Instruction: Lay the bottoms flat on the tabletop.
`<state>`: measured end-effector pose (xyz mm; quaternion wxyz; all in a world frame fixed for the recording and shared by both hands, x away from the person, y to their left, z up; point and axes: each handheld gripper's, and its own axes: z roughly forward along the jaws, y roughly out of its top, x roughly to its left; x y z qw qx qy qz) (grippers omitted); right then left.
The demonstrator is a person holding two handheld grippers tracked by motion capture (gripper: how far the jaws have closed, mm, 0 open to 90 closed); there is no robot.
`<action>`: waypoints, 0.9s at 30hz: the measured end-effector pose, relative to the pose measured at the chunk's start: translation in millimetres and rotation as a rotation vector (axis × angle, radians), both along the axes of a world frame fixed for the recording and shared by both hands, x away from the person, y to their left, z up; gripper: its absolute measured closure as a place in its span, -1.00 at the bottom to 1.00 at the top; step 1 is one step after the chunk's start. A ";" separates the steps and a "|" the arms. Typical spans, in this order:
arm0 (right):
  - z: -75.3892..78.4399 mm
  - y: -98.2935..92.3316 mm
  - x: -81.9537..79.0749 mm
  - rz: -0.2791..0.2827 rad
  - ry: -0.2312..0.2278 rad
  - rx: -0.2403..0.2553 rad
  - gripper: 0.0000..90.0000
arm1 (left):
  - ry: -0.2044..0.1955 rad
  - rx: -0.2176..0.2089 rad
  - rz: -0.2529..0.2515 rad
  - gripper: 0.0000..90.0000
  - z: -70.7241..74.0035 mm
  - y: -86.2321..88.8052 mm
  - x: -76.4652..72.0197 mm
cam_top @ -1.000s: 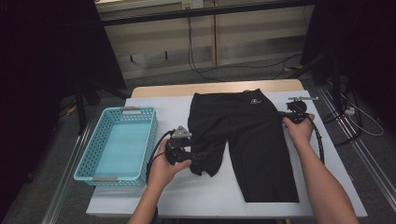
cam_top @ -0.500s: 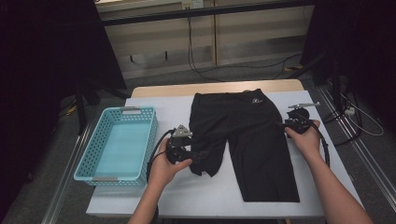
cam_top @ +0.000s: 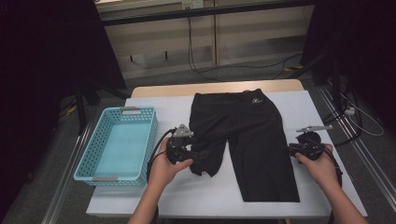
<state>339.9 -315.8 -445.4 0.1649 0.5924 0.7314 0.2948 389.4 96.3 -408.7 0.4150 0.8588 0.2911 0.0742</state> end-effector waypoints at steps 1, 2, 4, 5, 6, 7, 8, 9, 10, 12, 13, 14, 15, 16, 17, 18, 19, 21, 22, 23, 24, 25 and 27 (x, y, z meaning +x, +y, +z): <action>0.3 0.4 -4.7 0.009 0.006 0.006 0.70 | -0.001 0.002 -0.001 -0.46 0.0 -0.2 0.1; 0.3 1.6 -8.9 0.014 0.011 0.018 0.72 | 0.001 0.003 -0.001 -0.46 0.0 -0.3 0.2; -0.2 3.4 -15.2 0.021 0.002 0.003 0.85 | 0.002 0.004 0.003 -0.46 -0.3 -1.0 -0.1; -0.9 3.7 -17.0 0.026 -0.009 0.001 0.94 | 0.003 0.005 0.001 -0.46 -0.4 -1.3 -0.2; -1.4 2.7 -18.2 0.028 -0.010 0.014 1.00 | 0.002 0.008 0.000 -0.47 -0.2 -1.6 -0.4; -2.3 1.2 -18.7 0.027 -0.015 0.028 1.00 | 0.000 0.009 -0.002 -0.47 -0.1 -2.1 -0.6; -2.9 -0.6 -18.5 0.027 -0.019 0.043 1.00 | 0.000 0.010 -0.003 -0.47 0.1 -2.6 -0.9; -3.0 -2.6 -18.1 0.028 -0.019 0.046 1.00 | 0.001 0.008 -0.002 -0.47 0.4 -3.0 -1.2; -2.6 -4.6 -17.8 0.025 -0.016 0.048 1.00 | 0.003 0.009 -0.006 -0.47 1.0 -3.1 -1.6; -1.5 -9.6 -18.2 0.017 -0.014 0.039 1.00 | 0.002 0.013 -0.004 -0.47 1.6 -3.0 -2.5; -1.1 -12.8 -18.5 0.012 -0.017 0.034 1.00 | 0.000 0.012 -0.006 -0.47 1.4 -2.7 -2.4; -0.4 -16.5 -18.9 0.003 -0.017 0.032 1.00 | 0.002 0.009 -0.004 -0.47 1.2 -2.5 -2.5; 0.0 -20.1 -19.1 -0.002 -0.022 0.026 1.00 | 0.001 0.007 -0.002 -0.47 0.9 -2.3 -2.6; 0.5 -23.5 -19.3 -0.010 -0.023 0.020 1.00 | 0.003 0.008 0.000 -0.47 0.8 -1.9 -2.8; 0.9 -26.5 -19.8 -0.022 -0.021 0.021 1.00 | 0.002 0.011 -0.002 -0.47 0.8 -1.5 -2.8; 1.0 -29.5 -20.0 -0.029 -0.021 0.021 1.00 | 0.002 0.012 -0.004 -0.47 0.8 -1.4 -3.0; 0.7 -32.4 -20.1 -0.033 -0.026 0.021 1.00 | 0.002 0.012 -0.004 -0.47 0.8 -1.5 -3.5; 0.2 -35.1 -20.8 -0.036 -0.022 0.029 1.00 | 0.005 0.013 -0.006 -0.47 0.9 -1.7 -4.1; -0.1 -35.7 -21.1 -0.038 -0.023 0.032 1.00 | 0.005 0.011 -0.005 -0.47 1.0 -1.8 -4.3; -0.6 -35.9 -21.3 -0.035 -0.025 0.036 1.00 | 0.006 0.011 -0.005 -0.48 1.1 -1.9 -4.5; -1.4 -35.6 -21.3 -0.027 -0.024 0.036 1.00 | 0.006 0.011 -0.005 -0.48 1.1 -1.9 -4.5; -2.7 -34.8 -21.4 -0.017 -0.028 0.026 1.00 | 0.007 0.011 -0.004 -0.48 1.0 -1.8 -4.7; -1.5 -31.7 -22.4 -0.010 -0.045 -0.011 0.79 | 0.008 0.012 -0.004 -0.48 0.9 -1.6 -4.5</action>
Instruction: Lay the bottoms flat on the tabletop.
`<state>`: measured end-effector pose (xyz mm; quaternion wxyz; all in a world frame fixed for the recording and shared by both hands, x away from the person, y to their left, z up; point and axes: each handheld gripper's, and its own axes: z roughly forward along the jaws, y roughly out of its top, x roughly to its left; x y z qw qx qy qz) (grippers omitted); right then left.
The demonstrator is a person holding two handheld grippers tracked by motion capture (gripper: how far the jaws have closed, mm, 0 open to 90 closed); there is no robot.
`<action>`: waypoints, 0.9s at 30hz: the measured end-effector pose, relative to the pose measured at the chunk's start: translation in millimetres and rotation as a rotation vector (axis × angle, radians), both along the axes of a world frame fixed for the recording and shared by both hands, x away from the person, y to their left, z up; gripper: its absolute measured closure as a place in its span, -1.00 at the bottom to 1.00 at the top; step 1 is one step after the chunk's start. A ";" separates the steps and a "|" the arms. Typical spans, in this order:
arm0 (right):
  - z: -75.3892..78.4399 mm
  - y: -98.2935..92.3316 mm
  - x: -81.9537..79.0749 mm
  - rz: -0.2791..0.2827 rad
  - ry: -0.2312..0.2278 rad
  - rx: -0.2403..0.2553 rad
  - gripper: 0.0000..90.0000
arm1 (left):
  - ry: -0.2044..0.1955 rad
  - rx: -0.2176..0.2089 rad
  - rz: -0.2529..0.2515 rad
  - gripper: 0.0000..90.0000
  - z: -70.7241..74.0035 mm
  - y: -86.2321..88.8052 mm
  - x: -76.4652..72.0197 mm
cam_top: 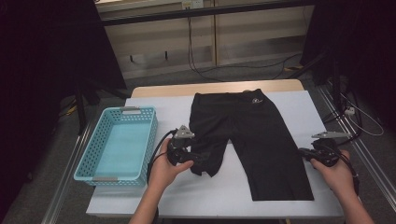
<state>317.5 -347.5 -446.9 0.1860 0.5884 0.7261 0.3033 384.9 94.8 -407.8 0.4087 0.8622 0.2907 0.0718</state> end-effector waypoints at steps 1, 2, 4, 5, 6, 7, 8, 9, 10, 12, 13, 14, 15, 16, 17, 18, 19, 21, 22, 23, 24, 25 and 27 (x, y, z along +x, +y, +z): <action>1.5 2.5 -0.6 0.009 -0.015 -0.017 0.72 | -0.001 0.000 0.000 -0.48 0.0 0.1 0.0; 3.2 5.5 -1.2 0.026 -0.029 -0.019 0.66 | 0.000 -0.001 0.000 -0.48 0.0 0.0 0.0; 7.6 14.7 -2.5 0.048 -0.042 -0.021 0.51 | -0.001 -0.001 -0.002 -0.48 0.0 -0.4 0.2; 9.2 20.2 -2.6 0.061 -0.057 -0.030 0.41 | 0.001 -0.002 -0.003 -0.48 -0.2 -0.7 0.4; 10.9 26.2 -2.6 0.076 -0.065 -0.025 0.36 | 0.001 -0.003 -0.003 -0.48 -0.4 -1.0 0.5; 12.3 32.6 -2.4 0.098 -0.073 -0.021 0.30 | 0.001 -0.001 -0.003 -0.48 -0.6 -1.3 0.5; 13.6 40.0 -2.4 0.115 -0.080 -0.015 0.25 | 0.001 0.001 -0.004 -0.48 -0.7 -1.5 0.6; 14.7 47.6 -2.2 0.134 -0.086 -0.008 0.21 | 0.000 0.001 -0.002 -0.48 -0.7 -1.4 0.7; 15.4 55.8 -2.1 0.157 -0.089 0.002 0.20 | 0.002 0.003 -0.002 -0.48 -0.6 -1.0 0.9; 15.7 72.6 -2.2 0.204 -0.090 0.023 0.18 | 0.000 0.004 -0.001 -0.49 -0.4 0.1 1.2; 15.6 81.1 -2.3 0.226 -0.091 0.033 0.18 | -0.001 0.007 0.001 -0.49 0.1 0.9 1.4; 15.3 89.6 -2.7 0.250 -0.089 0.042 0.18 | -0.003 0.000 0.006 -0.49 0.0 1.4 1.4; 14.4 98.4 -3.2 0.271 -0.092 0.048 0.19 | -0.001 -0.004 0.010 -0.49 0.3 2.1 1.3; 13.3 107.7 -3.9 0.295 -0.091 0.048 0.23 | -0.006 -0.004 0.011 -0.50 0.4 3.0 1.7; 12.4 117.2 -4.9 0.322 -0.087 0.037 0.26 | -0.006 0.000 0.011 -0.50 0.6 3.7 1.9; 11.1 126.0 -5.6 0.349 -0.089 0.027 0.28 | -0.005 0.000 0.010 -0.50 0.5 4.3 2.0; 9.5 134.6 -6.2 0.369 -0.088 0.016 0.31 | -0.001 -0.002 0.014 -0.50 0.1 4.6 1.7; 4.8 149.4 -5.7 0.410 -0.079 -0.002 0.38 | -0.001 0.000 0.018 -0.51 -0.5 5.6 1.4; 2.8 155.2 -5.2 0.429 -0.067 -0.008 0.40 | 0.002 0.000 0.018 -0.52 -0.6 6.4 1.2; 0.8 160.1 -4.8 0.445 -0.063 -0.006 0.40 | -0.001 0.000 0.021 -0.52 -0.5 7.2 1.1; -0.6 164.4 -5.3 0.457 -0.058 -0.004 0.40 | -0.002 -0.001 0.023 -0.52 -0.2 8.2 0.9; -1.6 168.0 -6.0 0.474 -0.057 -0.013 0.42 | -0.006 -0.001 0.025 -0.53 0.1 9.4 1.0; -3.0 172.9 -7.4 0.483 -0.070 -0.063 0.57 | -0.003 -0.003 0.033 -0.53 0.7 11.0 0.8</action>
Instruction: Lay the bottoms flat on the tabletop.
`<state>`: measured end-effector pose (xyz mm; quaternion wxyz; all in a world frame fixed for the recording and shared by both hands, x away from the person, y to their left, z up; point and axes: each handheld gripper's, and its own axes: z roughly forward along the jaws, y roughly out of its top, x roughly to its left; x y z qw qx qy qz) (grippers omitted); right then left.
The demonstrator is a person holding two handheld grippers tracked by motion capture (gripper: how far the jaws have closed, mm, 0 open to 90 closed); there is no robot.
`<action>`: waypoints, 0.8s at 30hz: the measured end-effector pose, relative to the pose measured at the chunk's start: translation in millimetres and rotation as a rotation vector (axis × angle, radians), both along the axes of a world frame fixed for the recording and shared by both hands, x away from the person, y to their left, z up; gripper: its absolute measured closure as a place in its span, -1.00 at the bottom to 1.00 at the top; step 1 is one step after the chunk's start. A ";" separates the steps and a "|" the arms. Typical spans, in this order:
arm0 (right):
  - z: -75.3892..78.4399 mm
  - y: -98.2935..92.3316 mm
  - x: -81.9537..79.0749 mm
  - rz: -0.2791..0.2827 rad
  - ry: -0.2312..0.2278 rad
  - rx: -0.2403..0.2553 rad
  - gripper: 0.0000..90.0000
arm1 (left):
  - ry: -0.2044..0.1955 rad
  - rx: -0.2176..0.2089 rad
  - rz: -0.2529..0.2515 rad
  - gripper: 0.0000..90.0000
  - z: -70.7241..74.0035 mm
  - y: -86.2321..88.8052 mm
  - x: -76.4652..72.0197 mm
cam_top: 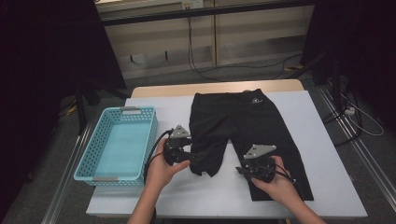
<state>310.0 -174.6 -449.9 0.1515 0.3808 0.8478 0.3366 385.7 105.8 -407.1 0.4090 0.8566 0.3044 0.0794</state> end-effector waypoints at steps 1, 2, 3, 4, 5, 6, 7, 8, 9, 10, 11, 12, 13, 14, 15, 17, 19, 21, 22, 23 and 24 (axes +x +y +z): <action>0.1 0.6 -0.1 -0.004 -0.014 -0.022 0.69 | 0.003 -0.002 -0.002 -0.53 0.0 0.9 0.2; 0.4 0.1 0.4 -0.007 -0.018 -0.028 0.80 | 0.002 -0.003 0.001 -0.53 -0.1 1.3 0.1; 0.2 -1.4 1.1 -0.012 -0.016 -0.018 0.90 | 0.000 -0.002 -0.001 -0.53 -0.2 1.7 0.0; 0.1 -3.4 1.3 -0.011 -0.005 0.000 0.99 | -0.001 0.000 0.001 -0.53 0.0 2.0 -0.3; 0.6 -5.5 1.4 -0.009 0.010 0.016 1.00 | 0.004 -0.002 0.005 -0.53 0.3 2.0 -0.9; 1.1 -6.8 0.9 -0.011 0.017 0.024 1.00 | 0.001 -0.001 0.004 -0.53 0.6 2.3 -0.9; 1.9 -7.9 -0.1 -0.010 0.019 0.019 1.00 | 0.000 -0.003 0.006 -0.53 1.0 2.6 -1.0; 2.8 -9.0 -1.7 -0.006 0.024 0.018 1.00 | 0.001 -0.005 0.007 -0.53 1.0 2.7 -1.1; 3.3 -9.9 -2.7 -0.003 0.025 0.019 1.00 | 0.001 -0.004 0.006 -0.53 1.0 2.9 -1.0; 4.1 -11.6 -4.8 -0.004 0.027 0.022 1.00 | 0.001 -0.002 0.007 -0.53 0.9 3.0 -0.9; 4.4 -12.8 -5.9 -0.003 0.027 0.025 1.00 | 0.000 0.000 0.008 -0.53 0.7 3.0 -0.8; 4.5 -14.2 -7.1 -0.003 0.025 0.034 0.99 | 0.003 0.002 0.005 -0.53 0.6 3.0 -0.5; 4.2 -15.0 -7.7 -0.001 0.020 0.041 0.91 | 0.003 -0.004 0.008 -0.53 0.1 2.9 -0.1; 4.5 -15.4 -8.4 -0.005 0.019 0.041 0.76 | 0.001 -0.003 0.007 -0.53 0.0 3.0 0.3; 4.8 -15.2 -8.8 -0.011 0.008 0.042 0.69 | 0.000 -0.001 0.007 -0.54 -0.1 3.0 0.5; 7.2 -14.5 -9.5 0.003 -0.008 0.049 0.57 | 0.005 -0.001 0.003 -0.55 0.2 2.6 0.6; 9.2 -12.9 -9.8 -0.002 -0.021 0.054 0.39 | 0.001 -0.001 0.002 -0.56 0.7 2.7 0.9; 10.0 -10.8 -9.3 0.002 -0.034 0.070 0.28 | 0.000 0.000 0.003 -0.58 0.8 3.4 1.4; 10.4 -9.8 -8.8 0.010 -0.037 0.074 0.23 | 0.002 -0.001 0.004 -0.59 0.7 3.7 1.6; 10.7 -8.2 -8.7 0.012 -0.041 0.075 0.18 | 0.005 -0.001 0.005 -0.60 0.5 4.4 1.9; 11.3 -6.5 -8.0 0.016 -0.051 0.076 0.12 | 0.009 -0.003 0.007 -0.62 0.4 4.7 1.9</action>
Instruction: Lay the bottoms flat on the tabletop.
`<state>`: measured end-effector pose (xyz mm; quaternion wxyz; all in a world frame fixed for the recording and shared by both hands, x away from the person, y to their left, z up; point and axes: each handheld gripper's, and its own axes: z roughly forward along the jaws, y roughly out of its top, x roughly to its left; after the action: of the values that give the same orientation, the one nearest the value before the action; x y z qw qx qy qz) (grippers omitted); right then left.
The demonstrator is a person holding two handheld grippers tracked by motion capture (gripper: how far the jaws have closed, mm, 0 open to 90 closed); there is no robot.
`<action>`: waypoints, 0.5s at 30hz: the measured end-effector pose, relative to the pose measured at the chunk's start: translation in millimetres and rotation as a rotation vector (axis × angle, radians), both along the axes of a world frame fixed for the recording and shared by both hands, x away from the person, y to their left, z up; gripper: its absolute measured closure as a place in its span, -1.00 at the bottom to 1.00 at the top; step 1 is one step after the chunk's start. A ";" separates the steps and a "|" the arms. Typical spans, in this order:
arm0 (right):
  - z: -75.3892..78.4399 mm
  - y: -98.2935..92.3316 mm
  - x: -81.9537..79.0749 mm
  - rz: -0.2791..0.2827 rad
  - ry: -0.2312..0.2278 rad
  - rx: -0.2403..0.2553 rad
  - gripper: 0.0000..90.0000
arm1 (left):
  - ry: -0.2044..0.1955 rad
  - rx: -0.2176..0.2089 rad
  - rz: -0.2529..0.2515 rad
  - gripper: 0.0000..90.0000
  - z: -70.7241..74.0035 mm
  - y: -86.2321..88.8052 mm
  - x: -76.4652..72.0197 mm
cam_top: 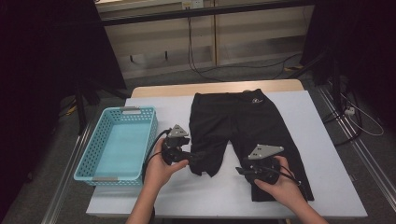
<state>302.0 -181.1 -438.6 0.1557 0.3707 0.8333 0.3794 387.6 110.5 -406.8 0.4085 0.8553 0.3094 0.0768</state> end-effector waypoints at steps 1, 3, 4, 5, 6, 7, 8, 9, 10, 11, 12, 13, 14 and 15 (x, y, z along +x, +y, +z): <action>0.3 1.1 0.6 0.004 -0.007 0.005 0.08 | 0.004 0.000 0.000 -0.63 -0.3 0.5 0.0; 2.0 4.1 2.1 0.005 -0.011 0.026 -0.05 | 0.000 0.005 0.003 -0.65 -0.3 2.0 0.1; 3.1 5.7 2.9 0.001 -0.014 0.038 -0.10 | -0.002 0.006 0.006 -0.66 -0.2 2.8 0.1; 4.3 7.5 3.7 0.005 -0.018 0.048 -0.13 | 0.000 0.001 0.010 -0.67 -0.2 3.3 -0.2; 5.2 9.6 4.4 0.009 -0.018 0.060 -0.14 | -0.003 0.009 0.008 -0.69 0.2 4.2 -0.3; 5.8 12.1 5.1 0.014 -0.017 0.066 -0.18 | -0.007 0.013 0.011 -0.71 0.6 5.2 -0.5; 5.9 14.8 5.9 0.019 -0.019 0.062 -0.22 | -0.006 0.009 0.014 -0.72 0.8 6.0 -0.8; 5.6 17.6 6.8 0.023 -0.020 0.057 -0.25 | -0.004 0.009 0.019 -0.73 1.2 7.0 -1.2; 5.0 20.1 7.6 0.027 -0.017 0.056 -0.27 | -0.010 0.010 0.019 -0.75 1.6 8.1 -1.2; 3.9 22.6 8.5 0.035 -0.018 0.053 -0.28 | -0.015 0.013 0.021 -0.76 1.6 8.9 -1.4; 2.9 25.0 9.3 0.041 -0.014 0.049 -0.29 | -0.011 0.012 0.025 -0.78 1.3 9.1 -2.0; 1.8 27.2 10.0 0.048 -0.010 0.048 -0.29 | -0.015 0.020 0.021 -0.79 1.2 9.8 -1.8; 1.0 29.4 10.5 0.059 -0.011 0.046 -0.28 | -0.015 0.021 0.026 -0.81 0.6 10.2 -2.0; 0.8 31.5 11.0 0.068 -0.014 0.044 -0.26 | -0.016 0.020 0.027 -0.82 -0.1 10.6 -2.0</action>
<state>313.0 -149.6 -437.8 0.1405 0.3430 0.8356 0.4055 385.5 121.1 -406.9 0.4013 0.8544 0.3170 0.0922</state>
